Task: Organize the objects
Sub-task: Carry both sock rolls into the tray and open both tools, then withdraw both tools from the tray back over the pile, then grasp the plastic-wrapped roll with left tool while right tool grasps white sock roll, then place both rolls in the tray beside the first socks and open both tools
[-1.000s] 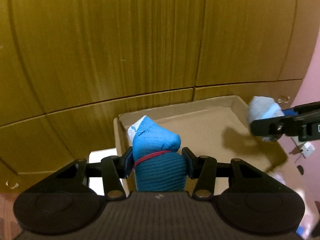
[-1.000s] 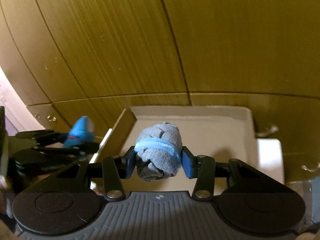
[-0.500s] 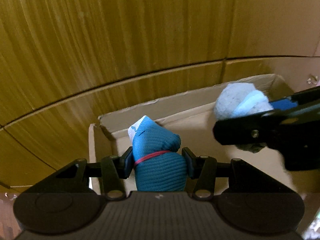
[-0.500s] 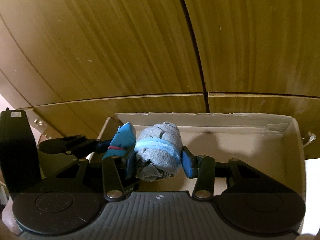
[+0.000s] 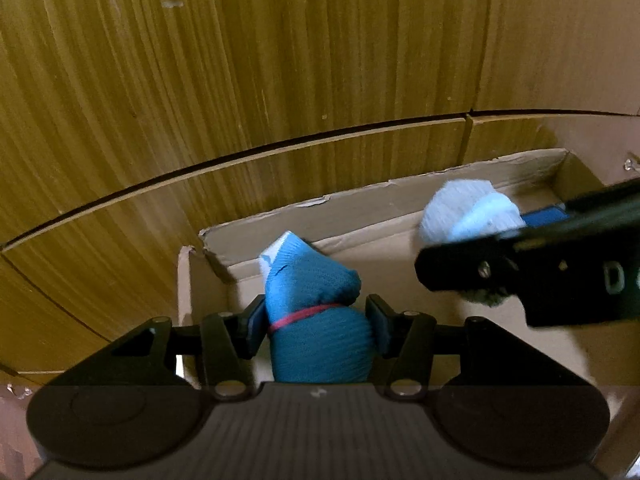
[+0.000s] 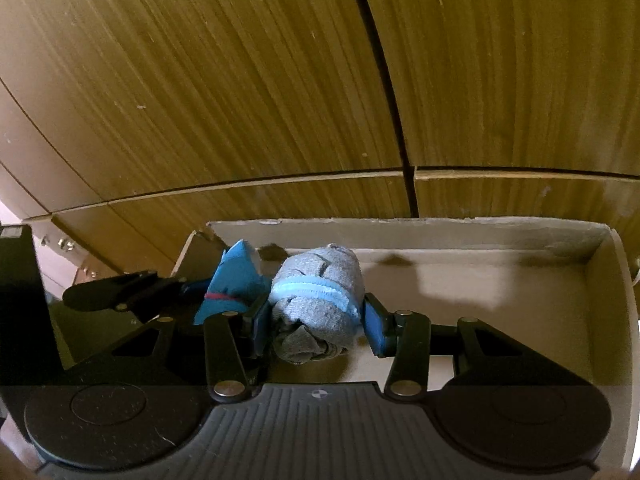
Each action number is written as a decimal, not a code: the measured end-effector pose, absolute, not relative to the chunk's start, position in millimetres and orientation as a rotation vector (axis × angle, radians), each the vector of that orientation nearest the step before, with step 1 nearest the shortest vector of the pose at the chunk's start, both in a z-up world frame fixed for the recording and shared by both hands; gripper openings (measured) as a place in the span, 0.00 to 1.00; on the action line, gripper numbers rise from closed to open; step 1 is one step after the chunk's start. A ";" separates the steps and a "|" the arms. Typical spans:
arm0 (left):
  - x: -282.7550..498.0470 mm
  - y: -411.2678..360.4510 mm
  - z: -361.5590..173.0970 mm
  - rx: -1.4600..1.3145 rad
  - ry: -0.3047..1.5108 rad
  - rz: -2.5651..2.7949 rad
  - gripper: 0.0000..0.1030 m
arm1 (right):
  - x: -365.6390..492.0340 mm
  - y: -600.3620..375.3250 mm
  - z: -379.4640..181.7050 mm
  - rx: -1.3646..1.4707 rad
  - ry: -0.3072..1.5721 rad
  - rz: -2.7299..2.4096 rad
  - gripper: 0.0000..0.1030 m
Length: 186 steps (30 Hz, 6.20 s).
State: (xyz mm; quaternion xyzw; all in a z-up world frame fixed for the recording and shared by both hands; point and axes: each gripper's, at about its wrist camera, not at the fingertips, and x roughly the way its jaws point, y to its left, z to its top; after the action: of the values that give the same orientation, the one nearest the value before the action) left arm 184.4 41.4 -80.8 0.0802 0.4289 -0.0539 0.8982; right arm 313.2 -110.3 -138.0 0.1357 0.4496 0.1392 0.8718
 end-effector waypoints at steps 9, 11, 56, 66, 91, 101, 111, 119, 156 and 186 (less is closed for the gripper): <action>165.1 50.2 -62.3 0.146 0.875 -0.128 0.52 | 327.0 -103.6 -143.9 0.276 0.942 0.287 0.52; 157.2 55.8 -56.7 0.141 0.872 -0.126 0.53 | 325.0 -105.2 -143.6 0.270 0.949 0.282 0.52; -48.0 107.2 40.7 -0.081 0.709 -0.075 0.99 | 83.9 -144.8 -37.2 0.288 0.727 0.315 0.93; -113.1 70.0 -22.0 -0.024 0.819 -0.052 0.98 | -59.4 -144.9 -103.3 0.216 0.665 0.385 0.93; -85.3 56.3 -60.7 0.084 0.861 -0.133 0.65 | -26.9 -83.1 -163.1 -0.199 0.754 0.547 0.57; -84.7 61.2 -56.4 0.042 0.839 -0.164 0.30 | -22.3 -79.5 -160.9 -0.217 0.772 0.563 0.46; -90.8 70.6 -39.6 0.017 0.817 -0.155 0.30 | -20.6 -101.2 -137.8 -0.086 0.741 0.570 0.45; -85.2 74.5 -21.1 0.010 0.786 -0.153 0.30 | -2.9 -144.6 -115.4 0.101 0.705 0.526 0.45; 227.5 -13.3 -45.7 0.078 0.881 -0.251 0.30 | 267.2 -195.0 -105.8 0.205 0.798 0.260 0.46; 219.3 -14.5 -82.1 0.183 0.812 -0.268 0.61 | 330.9 -183.9 -157.5 0.273 0.884 0.230 0.46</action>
State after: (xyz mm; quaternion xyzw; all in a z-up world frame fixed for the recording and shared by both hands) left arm 219.3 -14.5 -82.1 0.0885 0.3932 -0.1298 0.9059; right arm 330.9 -183.9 -157.5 0.1316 0.4253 0.1105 0.8886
